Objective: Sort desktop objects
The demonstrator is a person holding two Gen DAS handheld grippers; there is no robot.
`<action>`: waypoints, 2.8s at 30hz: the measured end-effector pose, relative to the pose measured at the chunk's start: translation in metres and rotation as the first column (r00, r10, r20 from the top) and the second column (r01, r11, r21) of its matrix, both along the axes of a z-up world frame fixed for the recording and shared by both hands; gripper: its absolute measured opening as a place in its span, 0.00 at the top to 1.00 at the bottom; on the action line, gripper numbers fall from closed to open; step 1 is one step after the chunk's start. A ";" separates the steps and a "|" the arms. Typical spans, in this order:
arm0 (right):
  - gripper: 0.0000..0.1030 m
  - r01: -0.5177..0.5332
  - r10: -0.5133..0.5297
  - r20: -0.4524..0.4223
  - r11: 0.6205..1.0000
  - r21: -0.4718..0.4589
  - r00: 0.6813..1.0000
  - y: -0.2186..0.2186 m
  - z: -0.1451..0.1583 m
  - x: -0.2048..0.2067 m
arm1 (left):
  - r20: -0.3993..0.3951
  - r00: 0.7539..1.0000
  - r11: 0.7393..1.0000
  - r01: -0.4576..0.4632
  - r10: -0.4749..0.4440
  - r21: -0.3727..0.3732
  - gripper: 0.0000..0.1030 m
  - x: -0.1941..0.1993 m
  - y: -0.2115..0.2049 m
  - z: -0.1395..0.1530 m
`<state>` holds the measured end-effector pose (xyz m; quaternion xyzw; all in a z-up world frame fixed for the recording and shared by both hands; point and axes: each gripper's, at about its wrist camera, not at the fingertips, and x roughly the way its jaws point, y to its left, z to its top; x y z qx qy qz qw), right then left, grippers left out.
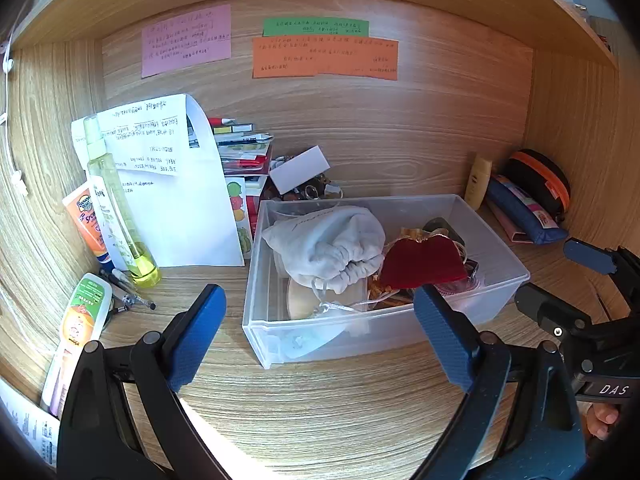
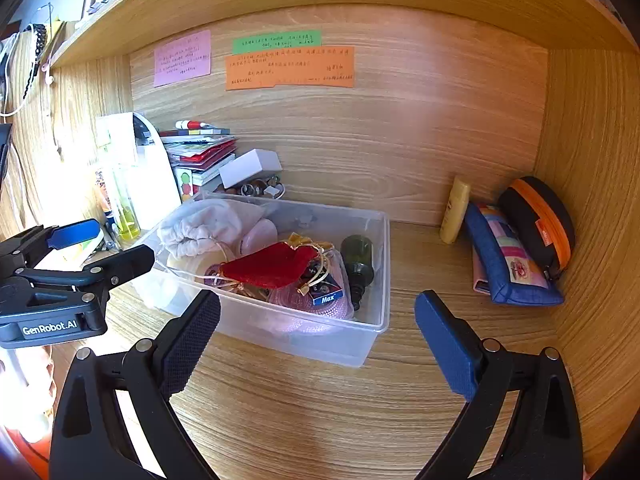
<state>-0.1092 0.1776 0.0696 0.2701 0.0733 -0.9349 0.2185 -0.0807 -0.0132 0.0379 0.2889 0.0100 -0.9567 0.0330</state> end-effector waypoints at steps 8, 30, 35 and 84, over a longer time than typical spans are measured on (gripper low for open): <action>0.05 0.008 -0.008 -0.005 1.000 -0.002 1.000 0.001 0.002 0.000 | 0.001 1.000 1.000 0.009 -0.009 0.007 0.07 0.000 0.002 0.000; 0.05 0.010 -0.010 -0.003 1.000 -0.010 1.000 0.004 0.004 0.003 | 0.015 1.000 1.000 0.011 -0.011 0.010 0.07 -0.001 0.004 -0.002; 0.05 0.013 -0.013 -0.002 1.000 -0.012 1.000 0.003 0.004 0.003 | 0.015 1.000 1.000 0.013 -0.013 0.006 0.07 -0.001 0.006 -0.001; 0.05 0.003 -0.002 0.024 1.000 -0.004 1.000 -0.006 -0.002 0.004 | 0.031 0.999 0.999 0.036 -0.037 0.032 0.07 -0.002 0.008 -0.003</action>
